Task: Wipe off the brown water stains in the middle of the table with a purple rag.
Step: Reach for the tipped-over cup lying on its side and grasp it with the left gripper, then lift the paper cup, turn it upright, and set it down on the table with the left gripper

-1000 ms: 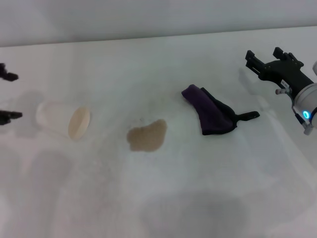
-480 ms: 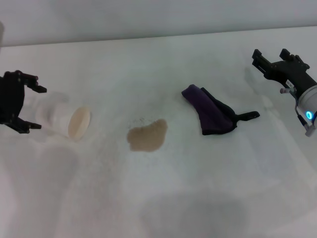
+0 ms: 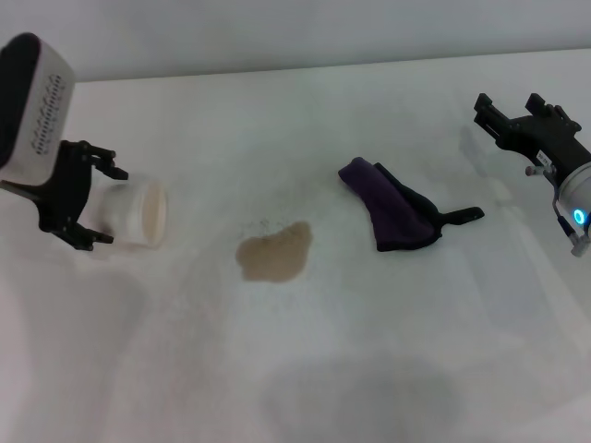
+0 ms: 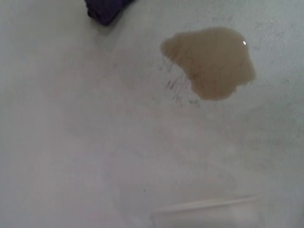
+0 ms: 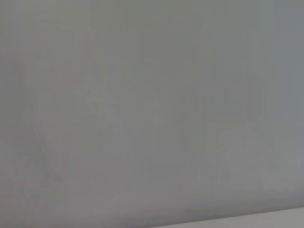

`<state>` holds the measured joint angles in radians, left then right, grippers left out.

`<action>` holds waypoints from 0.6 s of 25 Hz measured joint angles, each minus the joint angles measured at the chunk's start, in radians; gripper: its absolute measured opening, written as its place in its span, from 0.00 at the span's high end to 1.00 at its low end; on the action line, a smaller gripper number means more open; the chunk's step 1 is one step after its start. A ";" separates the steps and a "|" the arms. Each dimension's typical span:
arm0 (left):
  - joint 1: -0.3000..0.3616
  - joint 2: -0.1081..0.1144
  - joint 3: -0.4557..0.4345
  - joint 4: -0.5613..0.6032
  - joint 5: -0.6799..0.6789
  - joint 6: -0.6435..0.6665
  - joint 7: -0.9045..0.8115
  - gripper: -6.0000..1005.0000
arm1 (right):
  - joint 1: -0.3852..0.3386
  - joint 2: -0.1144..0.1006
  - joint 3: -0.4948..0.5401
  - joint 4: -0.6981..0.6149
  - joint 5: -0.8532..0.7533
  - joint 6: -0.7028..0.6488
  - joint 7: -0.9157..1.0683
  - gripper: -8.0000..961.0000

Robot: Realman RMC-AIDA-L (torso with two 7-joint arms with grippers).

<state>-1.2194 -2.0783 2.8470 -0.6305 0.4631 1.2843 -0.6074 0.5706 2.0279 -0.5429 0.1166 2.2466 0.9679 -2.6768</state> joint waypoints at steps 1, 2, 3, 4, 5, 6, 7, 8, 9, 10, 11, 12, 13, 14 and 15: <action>0.001 0.000 0.000 0.015 0.004 -0.015 0.000 0.13 | 0.000 0.000 0.000 0.000 0.000 0.000 0.000 0.09; 0.003 0.000 0.000 0.027 0.007 -0.033 0.000 0.14 | 0.000 0.000 0.000 -0.001 0.000 0.000 0.000 0.09; 0.005 -0.001 0.000 0.035 0.008 -0.043 -0.001 0.14 | 0.000 0.000 0.000 -0.001 0.000 -0.001 0.000 0.09; 0.008 -0.002 0.000 0.048 0.010 -0.058 -0.003 0.14 | 0.000 0.000 0.000 -0.002 0.000 -0.005 0.000 0.09; 0.012 -0.002 -0.001 0.064 0.011 -0.073 -0.010 0.14 | -0.001 0.000 0.000 -0.003 0.000 -0.010 0.000 0.09; 0.014 -0.001 -0.001 0.074 0.011 -0.083 -0.016 0.14 | -0.001 0.000 0.000 -0.004 0.000 -0.012 0.000 0.09; 0.016 -0.001 -0.001 0.084 0.012 -0.093 -0.024 0.14 | -0.002 0.000 0.000 -0.006 0.000 -0.017 0.000 0.09; 0.019 0.000 -0.001 0.094 0.012 -0.104 -0.032 0.14 | -0.004 0.000 0.000 -0.007 0.000 -0.019 0.000 0.09; 0.021 0.000 -0.001 0.098 0.013 -0.109 -0.036 0.14 | -0.005 0.000 0.000 -0.008 0.000 -0.022 0.000 0.09; 0.023 0.000 -0.002 0.099 0.013 -0.113 -0.039 0.14 | -0.006 0.000 0.000 -0.009 0.000 -0.024 0.000 0.09; 0.025 0.000 -0.002 0.100 0.014 -0.116 -0.042 0.14 | -0.007 0.000 0.000 -0.009 0.000 -0.024 0.000 0.09; 0.026 0.000 -0.002 0.100 0.014 -0.118 -0.045 0.14 | -0.007 0.000 0.000 -0.009 -0.001 -0.024 0.000 0.09; 0.029 -0.001 -0.002 0.101 0.014 -0.121 -0.049 0.14 | -0.007 0.000 0.000 -0.009 -0.001 -0.024 0.000 0.09; 0.031 -0.001 -0.002 0.101 0.015 -0.123 -0.053 0.14 | -0.008 0.000 0.000 -0.009 -0.001 -0.024 0.000 0.09; 0.033 -0.001 -0.002 0.101 0.015 -0.125 -0.057 0.14 | -0.008 0.000 0.000 -0.009 -0.001 -0.024 0.000 0.09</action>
<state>-1.1864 -2.0791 2.8454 -0.5290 0.4777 1.1595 -0.6640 0.5627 2.0279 -0.5430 0.1073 2.2458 0.9438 -2.6768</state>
